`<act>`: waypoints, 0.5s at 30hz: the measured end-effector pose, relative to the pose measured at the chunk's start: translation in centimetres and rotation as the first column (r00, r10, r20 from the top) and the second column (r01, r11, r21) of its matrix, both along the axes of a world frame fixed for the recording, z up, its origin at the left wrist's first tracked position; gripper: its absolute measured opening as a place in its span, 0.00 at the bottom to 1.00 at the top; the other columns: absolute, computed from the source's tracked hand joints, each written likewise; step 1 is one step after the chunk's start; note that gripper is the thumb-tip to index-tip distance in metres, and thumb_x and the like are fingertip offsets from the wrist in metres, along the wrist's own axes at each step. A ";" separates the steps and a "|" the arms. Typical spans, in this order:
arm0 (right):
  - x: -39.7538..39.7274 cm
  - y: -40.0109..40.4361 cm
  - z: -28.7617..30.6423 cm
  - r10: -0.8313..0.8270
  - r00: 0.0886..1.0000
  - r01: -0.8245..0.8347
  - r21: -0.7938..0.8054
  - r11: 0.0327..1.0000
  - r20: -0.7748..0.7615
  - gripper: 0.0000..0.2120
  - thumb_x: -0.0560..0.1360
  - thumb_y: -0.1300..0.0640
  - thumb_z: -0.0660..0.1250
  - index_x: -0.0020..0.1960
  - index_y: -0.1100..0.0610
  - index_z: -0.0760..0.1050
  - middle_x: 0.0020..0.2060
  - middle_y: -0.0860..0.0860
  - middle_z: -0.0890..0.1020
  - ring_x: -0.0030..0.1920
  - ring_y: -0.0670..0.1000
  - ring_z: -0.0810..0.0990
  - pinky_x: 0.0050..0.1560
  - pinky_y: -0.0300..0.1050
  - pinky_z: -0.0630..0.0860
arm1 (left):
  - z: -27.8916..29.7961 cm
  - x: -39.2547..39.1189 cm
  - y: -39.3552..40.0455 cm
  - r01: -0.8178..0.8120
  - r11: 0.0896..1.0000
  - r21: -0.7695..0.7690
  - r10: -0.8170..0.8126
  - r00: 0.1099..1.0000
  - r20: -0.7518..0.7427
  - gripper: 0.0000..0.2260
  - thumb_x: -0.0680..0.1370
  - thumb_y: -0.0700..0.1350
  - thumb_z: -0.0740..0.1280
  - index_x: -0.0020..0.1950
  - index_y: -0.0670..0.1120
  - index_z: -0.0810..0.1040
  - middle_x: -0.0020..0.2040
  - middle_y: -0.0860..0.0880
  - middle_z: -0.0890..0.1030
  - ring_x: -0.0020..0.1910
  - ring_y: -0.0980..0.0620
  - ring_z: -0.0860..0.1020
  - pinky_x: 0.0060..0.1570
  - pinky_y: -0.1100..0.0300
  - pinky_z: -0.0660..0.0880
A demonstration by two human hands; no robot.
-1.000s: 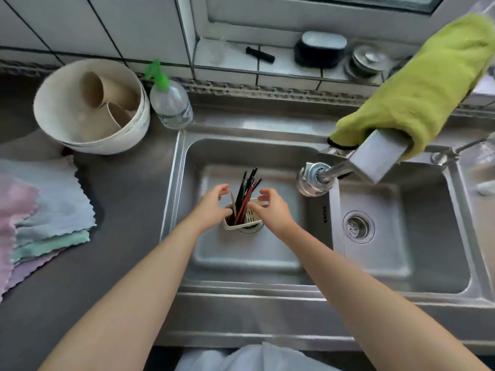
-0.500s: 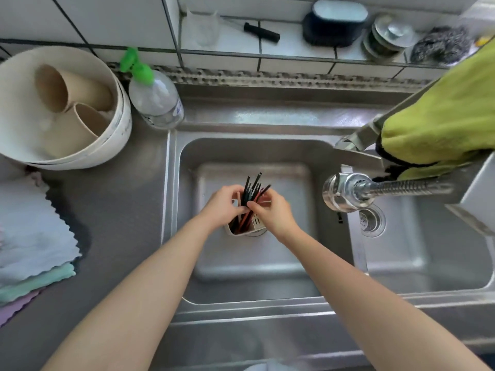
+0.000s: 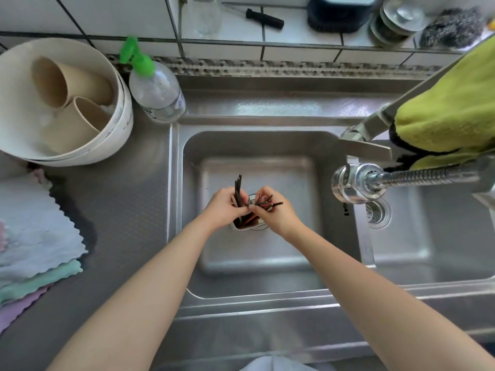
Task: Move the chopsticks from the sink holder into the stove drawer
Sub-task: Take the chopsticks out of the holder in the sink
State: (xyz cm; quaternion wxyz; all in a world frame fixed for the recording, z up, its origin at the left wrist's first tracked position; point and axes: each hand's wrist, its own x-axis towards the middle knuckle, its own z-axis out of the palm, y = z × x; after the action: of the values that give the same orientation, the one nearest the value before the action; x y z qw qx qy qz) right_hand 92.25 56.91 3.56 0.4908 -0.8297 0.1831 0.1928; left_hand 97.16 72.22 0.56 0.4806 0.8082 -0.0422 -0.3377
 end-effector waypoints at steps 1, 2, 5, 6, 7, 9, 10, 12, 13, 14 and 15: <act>-0.1 0.0 -0.1 0.002 1.000 -0.002 0.017 1.000 -0.001 0.08 0.72 0.61 0.69 0.42 0.54 0.70 0.36 0.48 0.75 0.38 0.49 0.72 0.38 0.39 0.69 | -0.1 -0.1 0.0 0.010 1.000 0.008 -0.010 1.000 0.000 0.06 0.70 0.38 0.75 0.41 0.46 0.79 0.37 0.50 0.80 0.38 0.51 0.76 0.44 0.58 0.73; -0.2 0.0 -0.2 -0.009 1.000 0.009 0.032 0.999 -0.002 0.07 0.73 0.61 0.68 0.42 0.54 0.70 0.35 0.47 0.75 0.38 0.49 0.73 0.38 0.39 0.69 | -0.1 -0.3 -0.1 0.013 1.000 0.016 -0.013 1.000 0.005 0.05 0.71 0.38 0.73 0.42 0.46 0.79 0.37 0.51 0.79 0.38 0.51 0.76 0.44 0.57 0.73; -0.4 0.0 -0.6 -0.078 0.997 0.079 0.047 0.996 -0.022 0.08 0.76 0.59 0.63 0.39 0.51 0.73 0.36 0.48 0.78 0.39 0.50 0.76 0.43 0.44 0.72 | -0.4 -0.7 -0.4 -0.061 0.998 0.036 0.061 0.998 0.001 0.06 0.74 0.40 0.68 0.41 0.51 0.76 0.38 0.52 0.79 0.42 0.48 0.78 0.47 0.56 0.73; -0.4 0.1 -0.6 -0.106 0.994 0.108 0.066 0.992 -0.032 0.11 0.76 0.58 0.62 0.36 0.48 0.74 0.37 0.51 0.80 0.41 0.52 0.77 0.45 0.46 0.73 | -0.5 -1.0 -0.6 -0.098 0.995 0.030 0.099 0.995 -0.016 0.06 0.75 0.42 0.67 0.40 0.52 0.75 0.38 0.53 0.79 0.43 0.49 0.78 0.47 0.57 0.72; -0.4 0.2 -0.6 -0.126 0.991 0.129 0.079 0.989 -0.040 0.14 0.76 0.57 0.61 0.34 0.46 0.75 0.39 0.53 0.81 0.42 0.53 0.79 0.47 0.47 0.74 | -0.5 -1.2 -0.8 -0.126 0.992 0.023 0.127 0.991 -0.032 0.07 0.77 0.44 0.65 0.40 0.53 0.74 0.38 0.53 0.79 0.44 0.50 0.78 0.48 0.58 0.72; -0.4 0.5 -0.6 -0.146 0.989 0.149 0.092 0.985 -0.038 0.17 0.77 0.55 0.60 0.31 0.44 0.76 0.39 0.56 0.82 0.43 0.55 0.80 0.48 0.50 0.75 | -0.7 -1.8 -1.3 -0.162 0.987 0.012 0.162 0.986 -0.042 0.10 0.80 0.48 0.62 0.38 0.53 0.73 0.37 0.55 0.78 0.43 0.52 0.77 0.46 0.60 0.71; -0.3 0.7 -0.7 -0.160 0.987 0.163 0.105 0.981 -0.035 0.17 0.77 0.56 0.60 0.31 0.46 0.76 0.38 0.57 0.82 0.41 0.56 0.79 0.48 0.51 0.75 | -0.6 -2.1 -1.6 -0.184 0.983 0.009 0.184 0.982 -0.041 0.11 0.81 0.50 0.62 0.38 0.53 0.72 0.37 0.54 0.78 0.43 0.51 0.77 0.44 0.61 0.71; -0.3 1.2 -0.6 -0.193 0.981 0.196 0.141 0.970 -0.037 0.17 0.78 0.56 0.58 0.33 0.51 0.77 0.36 0.56 0.83 0.39 0.54 0.80 0.48 0.52 0.76 | -0.5 -2.5 -2.1 -0.246 0.969 0.005 0.246 0.969 -0.037 0.13 0.82 0.51 0.60 0.37 0.51 0.72 0.37 0.53 0.78 0.44 0.51 0.79 0.43 0.60 0.70; -0.2 1.4 -0.6 -0.200 0.979 0.204 0.148 0.968 -0.039 0.17 0.78 0.55 0.57 0.35 0.54 0.79 0.37 0.55 0.84 0.39 0.54 0.82 0.48 0.51 0.77 | -0.3 -2.6 -2.3 -0.286 0.958 0.003 0.286 0.958 -0.035 0.15 0.82 0.52 0.60 0.37 0.49 0.72 0.37 0.53 0.78 0.43 0.50 0.79 0.43 0.60 0.71; -0.3 1.6 -0.4 -0.204 0.978 0.207 0.148 0.967 -0.035 0.19 0.79 0.54 0.56 0.37 0.56 0.81 0.36 0.53 0.85 0.39 0.53 0.83 0.47 0.49 0.78 | -0.1 -2.6 -2.5 -0.331 0.943 0.002 0.331 0.943 -0.034 0.16 0.82 0.52 0.59 0.37 0.47 0.72 0.35 0.52 0.77 0.41 0.50 0.78 0.41 0.58 0.71; -0.3 1.6 -0.1 -0.205 0.978 0.207 0.141 0.968 -0.025 0.21 0.79 0.53 0.55 0.38 0.56 0.82 0.34 0.51 0.85 0.38 0.51 0.82 0.44 0.46 0.78 | 0.3 -2.5 -2.6 -0.378 0.926 -0.005 0.378 0.925 -0.037 0.18 0.83 0.53 0.58 0.36 0.46 0.71 0.33 0.51 0.76 0.38 0.49 0.77 0.41 0.56 0.71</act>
State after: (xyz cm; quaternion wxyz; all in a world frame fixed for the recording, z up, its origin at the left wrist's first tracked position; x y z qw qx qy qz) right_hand 91.96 58.52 3.46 0.5654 -0.7678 0.2565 0.1579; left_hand 94.65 69.62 0.82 0.5423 0.7922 0.1207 -0.2527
